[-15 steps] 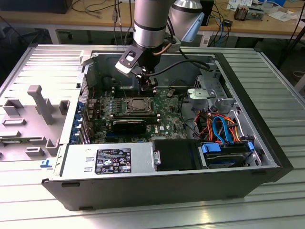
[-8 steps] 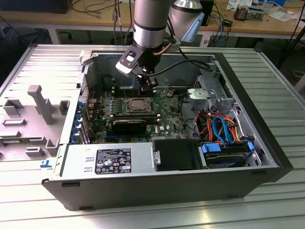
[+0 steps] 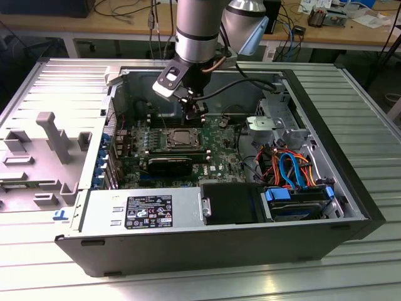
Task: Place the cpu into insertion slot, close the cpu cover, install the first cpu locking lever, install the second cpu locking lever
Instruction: 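Install the first cpu locking lever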
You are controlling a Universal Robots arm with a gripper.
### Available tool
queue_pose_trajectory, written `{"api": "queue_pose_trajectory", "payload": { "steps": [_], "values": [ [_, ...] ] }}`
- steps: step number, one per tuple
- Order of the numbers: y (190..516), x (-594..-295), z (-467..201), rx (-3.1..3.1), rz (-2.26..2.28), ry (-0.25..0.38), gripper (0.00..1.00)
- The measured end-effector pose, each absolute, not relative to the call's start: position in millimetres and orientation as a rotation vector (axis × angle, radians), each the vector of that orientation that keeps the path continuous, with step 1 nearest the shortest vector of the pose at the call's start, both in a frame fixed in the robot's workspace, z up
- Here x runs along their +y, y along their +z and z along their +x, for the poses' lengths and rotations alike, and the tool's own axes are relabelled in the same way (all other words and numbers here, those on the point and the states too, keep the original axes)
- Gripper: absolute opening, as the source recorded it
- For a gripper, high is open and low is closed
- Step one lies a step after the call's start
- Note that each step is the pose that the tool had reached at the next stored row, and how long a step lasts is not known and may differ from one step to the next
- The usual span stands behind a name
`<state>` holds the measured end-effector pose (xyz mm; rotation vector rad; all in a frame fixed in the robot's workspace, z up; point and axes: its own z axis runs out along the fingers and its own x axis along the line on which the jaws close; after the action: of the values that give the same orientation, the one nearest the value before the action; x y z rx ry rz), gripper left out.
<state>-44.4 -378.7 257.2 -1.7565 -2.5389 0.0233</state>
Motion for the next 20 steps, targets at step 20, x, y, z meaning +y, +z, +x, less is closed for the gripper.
{"api": "queue_pose_trajectory", "payload": {
  "steps": [20],
  "values": [
    [257.2, -378.7, -44.4, -2.692, -1.514, 0.031, 0.11]
  ]
}}
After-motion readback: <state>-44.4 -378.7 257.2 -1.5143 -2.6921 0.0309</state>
